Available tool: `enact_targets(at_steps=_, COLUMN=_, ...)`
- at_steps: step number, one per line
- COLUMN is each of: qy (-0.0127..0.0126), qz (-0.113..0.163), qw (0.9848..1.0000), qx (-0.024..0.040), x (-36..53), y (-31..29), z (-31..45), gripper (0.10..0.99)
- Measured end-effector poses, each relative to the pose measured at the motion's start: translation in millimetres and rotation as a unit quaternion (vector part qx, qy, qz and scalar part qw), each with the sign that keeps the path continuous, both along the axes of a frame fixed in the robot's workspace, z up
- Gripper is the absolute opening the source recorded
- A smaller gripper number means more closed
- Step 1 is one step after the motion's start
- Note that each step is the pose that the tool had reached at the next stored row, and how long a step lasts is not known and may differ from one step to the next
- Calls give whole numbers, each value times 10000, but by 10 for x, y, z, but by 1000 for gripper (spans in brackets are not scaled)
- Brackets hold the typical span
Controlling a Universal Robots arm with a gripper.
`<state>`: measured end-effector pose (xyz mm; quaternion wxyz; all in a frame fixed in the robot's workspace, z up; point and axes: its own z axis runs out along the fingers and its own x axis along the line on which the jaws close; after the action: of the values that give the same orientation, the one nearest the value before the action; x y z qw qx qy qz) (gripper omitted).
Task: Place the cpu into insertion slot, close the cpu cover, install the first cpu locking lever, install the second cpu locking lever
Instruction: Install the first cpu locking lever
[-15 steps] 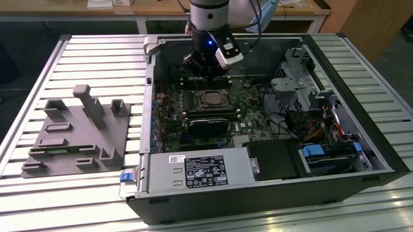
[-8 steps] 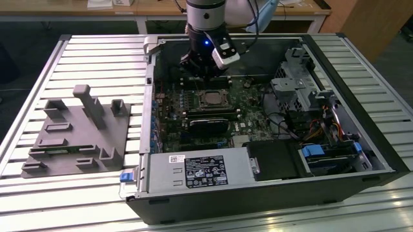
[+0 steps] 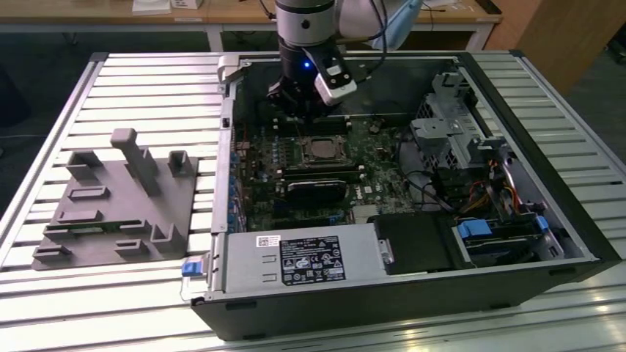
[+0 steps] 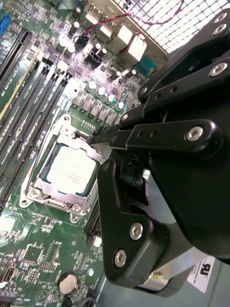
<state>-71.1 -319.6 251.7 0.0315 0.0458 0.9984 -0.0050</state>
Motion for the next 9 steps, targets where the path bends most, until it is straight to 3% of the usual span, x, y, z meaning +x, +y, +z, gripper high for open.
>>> enact_targets(at_steps=9, qy=0, qz=0, qw=10000, qx=0, x=-127, y=0, z=0, gripper=106)
